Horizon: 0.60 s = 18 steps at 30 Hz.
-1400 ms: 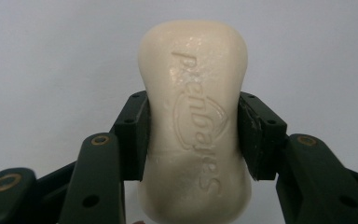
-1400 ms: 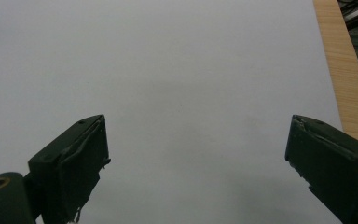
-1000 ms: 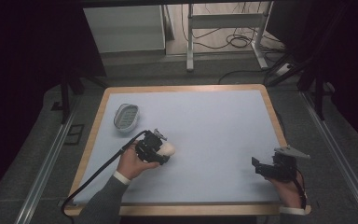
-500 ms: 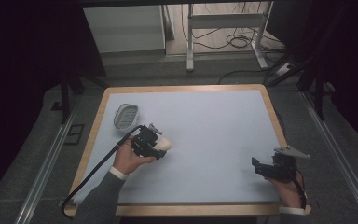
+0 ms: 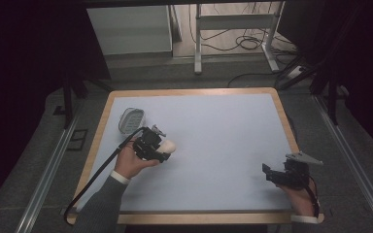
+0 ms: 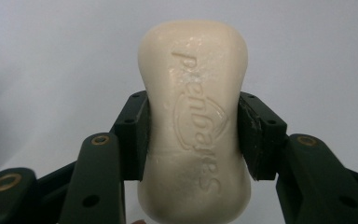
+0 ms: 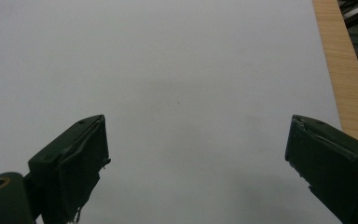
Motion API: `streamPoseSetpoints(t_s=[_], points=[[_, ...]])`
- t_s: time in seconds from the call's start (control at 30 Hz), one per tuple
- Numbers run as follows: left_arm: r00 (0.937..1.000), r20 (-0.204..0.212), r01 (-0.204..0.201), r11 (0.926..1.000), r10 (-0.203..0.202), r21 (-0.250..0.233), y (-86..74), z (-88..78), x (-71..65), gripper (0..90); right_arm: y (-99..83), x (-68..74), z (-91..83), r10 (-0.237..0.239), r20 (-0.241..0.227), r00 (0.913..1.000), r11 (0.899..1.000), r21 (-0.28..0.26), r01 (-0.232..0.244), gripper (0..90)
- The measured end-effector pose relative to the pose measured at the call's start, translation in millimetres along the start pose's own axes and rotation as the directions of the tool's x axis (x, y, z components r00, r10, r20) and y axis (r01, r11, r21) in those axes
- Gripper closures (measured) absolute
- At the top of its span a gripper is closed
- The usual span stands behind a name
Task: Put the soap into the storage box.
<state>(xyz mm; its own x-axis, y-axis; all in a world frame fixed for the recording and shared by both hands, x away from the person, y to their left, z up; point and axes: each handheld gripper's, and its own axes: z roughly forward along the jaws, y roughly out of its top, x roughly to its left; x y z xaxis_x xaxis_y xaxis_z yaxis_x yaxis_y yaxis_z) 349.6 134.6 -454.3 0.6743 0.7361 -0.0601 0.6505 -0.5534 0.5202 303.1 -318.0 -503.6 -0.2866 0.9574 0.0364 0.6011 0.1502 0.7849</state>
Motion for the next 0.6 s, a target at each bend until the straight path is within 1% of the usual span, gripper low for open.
streamPoseSetpoints(t_s=[0.03, 0.1, 0.13, 0.17, 0.6], points=[[1.0, 0.002, -0.001, 1.0, 0.001, -0.002, 1.5, -1.9, 0.9, 49.6, 0.0, 0.3, 0.1, 0.002, 0.001, 1.0, 1.0, 0.0, -0.002, 5.7], [1.0, -0.008, 0.001, 0.9999, -0.001, -0.013, 6.0, -7.3, 4.2, 49.6, 0.1, 0.1, -0.3, -0.002, 0.001, 1.0, 1.0, -0.002, 0.002, 5.6], [1.0, -0.008, 0.001, 0.9999, -0.001, -0.013, 6.0, -7.3, 4.2, 49.6, 0.1, 0.0, -0.5, 0.0, 0.002, 1.0, 1.0, -0.002, 0.0, 5.6], [1.0, -0.003, 0.005, 0.9998, -0.005, -0.019, 7.9, -10.1, 7.5, 49.6, 0.1, -0.3, -0.6, 0.0, 0.002, 1.0, 1.0, -0.003, 0.0, 5.6], [0.9996, -0.018, 0.021, 0.9995, -0.021, -0.025, 13.6, -15.5, 19.6, 49.7, -0.5, -0.9, 0.2, -0.001, 0.006, 1.0, 1.0, 0.003, 0.001, 5.6]])
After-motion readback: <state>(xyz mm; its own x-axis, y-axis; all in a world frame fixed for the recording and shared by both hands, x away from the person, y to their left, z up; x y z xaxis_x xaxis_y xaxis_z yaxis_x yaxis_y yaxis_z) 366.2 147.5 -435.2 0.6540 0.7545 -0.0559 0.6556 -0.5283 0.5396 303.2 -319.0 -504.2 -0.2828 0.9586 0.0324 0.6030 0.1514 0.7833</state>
